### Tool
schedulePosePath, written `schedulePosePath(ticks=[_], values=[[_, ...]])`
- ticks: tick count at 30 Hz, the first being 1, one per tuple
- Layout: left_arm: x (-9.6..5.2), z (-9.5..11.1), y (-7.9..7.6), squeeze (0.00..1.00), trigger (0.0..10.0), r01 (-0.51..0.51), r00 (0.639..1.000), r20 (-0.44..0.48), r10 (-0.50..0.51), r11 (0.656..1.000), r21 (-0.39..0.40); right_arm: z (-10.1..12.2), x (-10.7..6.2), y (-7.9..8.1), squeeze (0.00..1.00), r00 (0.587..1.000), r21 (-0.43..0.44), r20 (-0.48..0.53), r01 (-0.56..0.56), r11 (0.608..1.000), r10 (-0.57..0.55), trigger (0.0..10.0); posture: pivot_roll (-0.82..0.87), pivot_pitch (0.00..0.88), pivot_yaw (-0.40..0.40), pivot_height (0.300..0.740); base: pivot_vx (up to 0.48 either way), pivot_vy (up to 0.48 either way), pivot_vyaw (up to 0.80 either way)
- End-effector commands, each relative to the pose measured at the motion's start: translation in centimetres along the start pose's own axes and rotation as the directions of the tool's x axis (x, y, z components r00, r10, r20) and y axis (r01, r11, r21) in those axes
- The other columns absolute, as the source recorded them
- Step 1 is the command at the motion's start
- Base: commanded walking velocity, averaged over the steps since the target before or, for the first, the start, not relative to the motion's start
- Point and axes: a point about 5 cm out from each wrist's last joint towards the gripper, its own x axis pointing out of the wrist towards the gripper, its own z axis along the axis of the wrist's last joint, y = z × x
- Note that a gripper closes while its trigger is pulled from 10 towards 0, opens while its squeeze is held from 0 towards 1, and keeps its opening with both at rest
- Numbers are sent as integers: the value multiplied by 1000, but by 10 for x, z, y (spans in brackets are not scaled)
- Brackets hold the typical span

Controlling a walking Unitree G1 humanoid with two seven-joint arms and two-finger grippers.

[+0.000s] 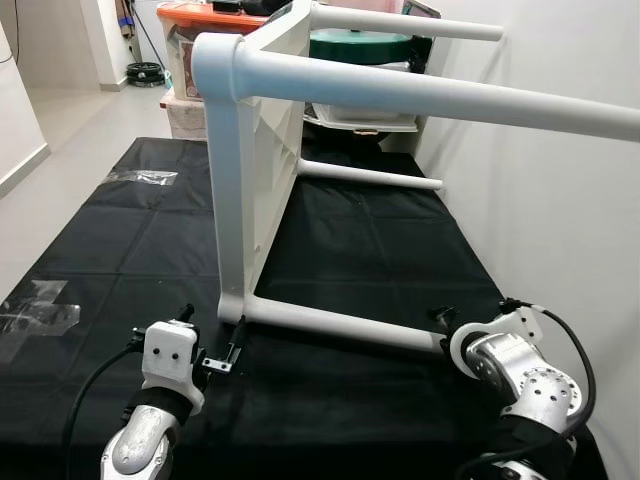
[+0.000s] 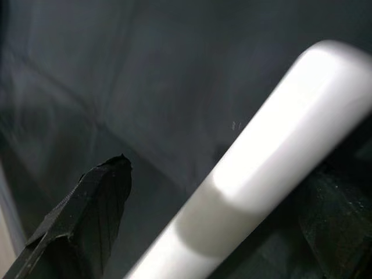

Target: Building children table

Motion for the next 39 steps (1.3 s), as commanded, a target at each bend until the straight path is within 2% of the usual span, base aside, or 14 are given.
schedulePosePath(ticks=[1,2,10,18,23,25,27,28,30,31,32,33,35,39], values=[[0,-3,1,0,10000,2,1000,-8,-2,1000,0,10,-8,9,0,998,74,49,-36,997,33,10000,-8,0,-140,740,0,0,0],[0,-3,1,0,10000,-1,1000,-7,1,1000,-2,15,-14,10,0,997,142,72,-49,989,39,10000,-6,0,-146,740,0,0,0],[-1,-4,1,0,10000,0,1000,-9,0,1000,-7,11,-28,-10,0,996,129,62,58,990,-67,10000,-33,0,-146,740,0,0,0],[2,-5,-3,0,10000,12,1000,-12,-12,1000,-21,61,-26,-35,0,948,76,211,227,971,-238,10000,-52,0,-134,740,0,0,0],[2,-5,-2,0,10000,8,1000,-8,-8,1000,-21,90,-39,27,0,922,-221,375,-12,975,96,10000,-39,0,-136,740,0,0,0],[2,-5,-1,0,10000,10,1000,-6,-10,1000,-16,78,-56,73,0,824,-549,419,-104,829,382,10000,-39,0,-135,740,0,0,0],[2,-4,-2,0,10000,15,1000,-3,-15,1000,-9,58,-62,94,0,765,-726,375,-110,679,524,10000,-34,0,-134,740,0,0,0],[2,-4,-2,0,10000,15,1000,-3,-15,1000,-9,58,-62,94,0,765,-726,375,-110,679,524,10000,-34,0,-134,740,0,0,0],[3,-3,-2,0,10000,21,1000,0,-21,1000,-5,36,-60,104,0,735,-848,299,-87,522,609,10000,-6,0,-148,740,0,0,0],[3,-3,-2,0,10000,21,1000,0,-21,1000,-5,36,-60,104,0,735,-848,299,-87,522,609,10000,-6,0,-148,740,0,0,0],[3,-1,-1,0,10000,33,999,6,-33,999,-3,19,-56,106,0,717,-934,241,-11,356,654,10000,5,0,-149,740,0,0,0],[3,-1,-1,0,10000,33,999,6,-33,999,-3,19,-56,106,0,717,-934,241,-11,356,654,10000,5,0,-149,740,0,0,0],[3,1,0,0,10000,44,999,11,-44,999,13,14,-55,104,0,659,-964,265,178,197,704,10000,6,0,-145,740,0,0,0],[4,3,3,0,10000,37,999,18,-38,999,34,17,-54,99,0,609,-935,305,338,109,732,10000,0,0,-138,740,0,0,0]])
